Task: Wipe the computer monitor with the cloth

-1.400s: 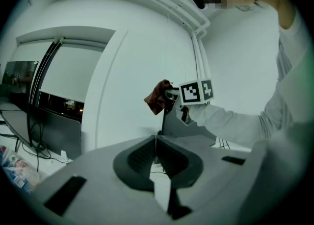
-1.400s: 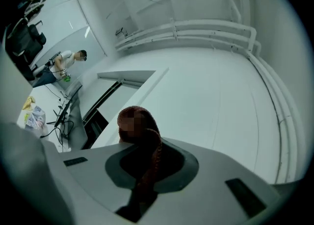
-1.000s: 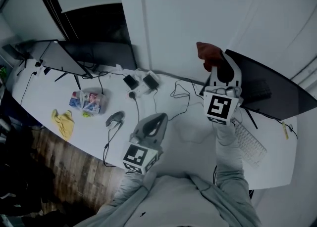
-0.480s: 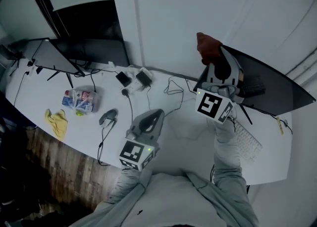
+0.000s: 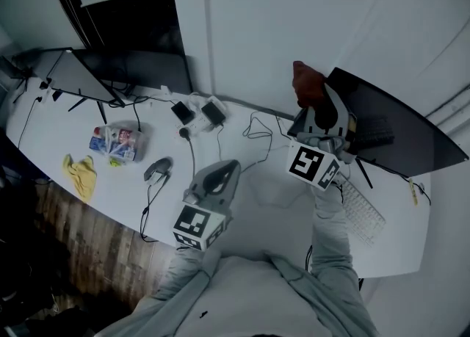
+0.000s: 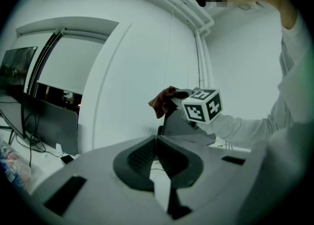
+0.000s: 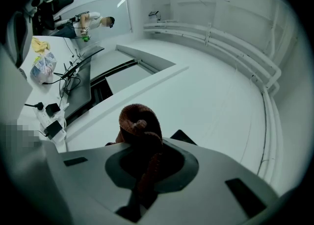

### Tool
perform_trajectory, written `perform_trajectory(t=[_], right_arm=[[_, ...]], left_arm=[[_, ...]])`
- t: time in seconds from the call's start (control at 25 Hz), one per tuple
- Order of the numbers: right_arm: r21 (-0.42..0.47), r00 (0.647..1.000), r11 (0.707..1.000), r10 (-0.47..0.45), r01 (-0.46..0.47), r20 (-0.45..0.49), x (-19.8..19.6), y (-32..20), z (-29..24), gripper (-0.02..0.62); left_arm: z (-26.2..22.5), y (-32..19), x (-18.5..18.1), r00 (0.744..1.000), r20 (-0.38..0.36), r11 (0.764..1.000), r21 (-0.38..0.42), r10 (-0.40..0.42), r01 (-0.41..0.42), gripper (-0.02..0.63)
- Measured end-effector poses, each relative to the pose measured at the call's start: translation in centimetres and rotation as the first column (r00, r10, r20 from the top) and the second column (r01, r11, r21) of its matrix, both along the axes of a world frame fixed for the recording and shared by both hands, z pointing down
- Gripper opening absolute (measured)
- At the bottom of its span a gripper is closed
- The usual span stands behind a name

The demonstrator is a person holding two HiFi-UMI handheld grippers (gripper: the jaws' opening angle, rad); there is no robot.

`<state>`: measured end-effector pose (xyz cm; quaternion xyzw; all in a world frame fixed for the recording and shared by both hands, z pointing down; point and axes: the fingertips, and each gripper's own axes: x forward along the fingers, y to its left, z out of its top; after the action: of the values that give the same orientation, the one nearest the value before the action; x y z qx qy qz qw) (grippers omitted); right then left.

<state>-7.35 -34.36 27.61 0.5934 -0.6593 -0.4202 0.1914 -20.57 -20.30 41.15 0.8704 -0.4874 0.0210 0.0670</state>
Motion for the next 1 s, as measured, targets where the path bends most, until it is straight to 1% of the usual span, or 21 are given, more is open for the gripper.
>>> perform_trajectory(t=[0.2, 0.48, 0.8, 1.0], right_arm=[[-0.056, 1.0, 0.998, -0.002, 0.001, -0.014, 0.0, -0.4, 2.6, 0.035], [-0.176, 1.0, 0.984, 0.01, -0.007, 0.016, -0.1, -1.2, 8.6, 0.035], [-0.299, 0.999, 0.954, 0.023, -0.013, 0.032, 0.0, -1.8, 15.2, 0.035], [-0.387, 0.999, 0.922, 0.035, -0.017, 0.041, 0.0, -2.1, 19.4, 0.035]], left_arm=[[0.2, -0.4, -0.1, 1.0, -0.004, 1.0, -0.013, -0.003, 0.003, 0.021], [1.6, -0.8, 0.0, 1.0, 0.008, 0.999, -0.043, -0.002, 0.002, 0.021], [3.0, -1.4, -0.7, 1.0, 0.023, 0.997, -0.074, -0.018, 0.02, 0.021], [4.0, -1.6, -1.2, 0.999, 0.029, 0.994, -0.1, -0.031, 0.034, 0.021]])
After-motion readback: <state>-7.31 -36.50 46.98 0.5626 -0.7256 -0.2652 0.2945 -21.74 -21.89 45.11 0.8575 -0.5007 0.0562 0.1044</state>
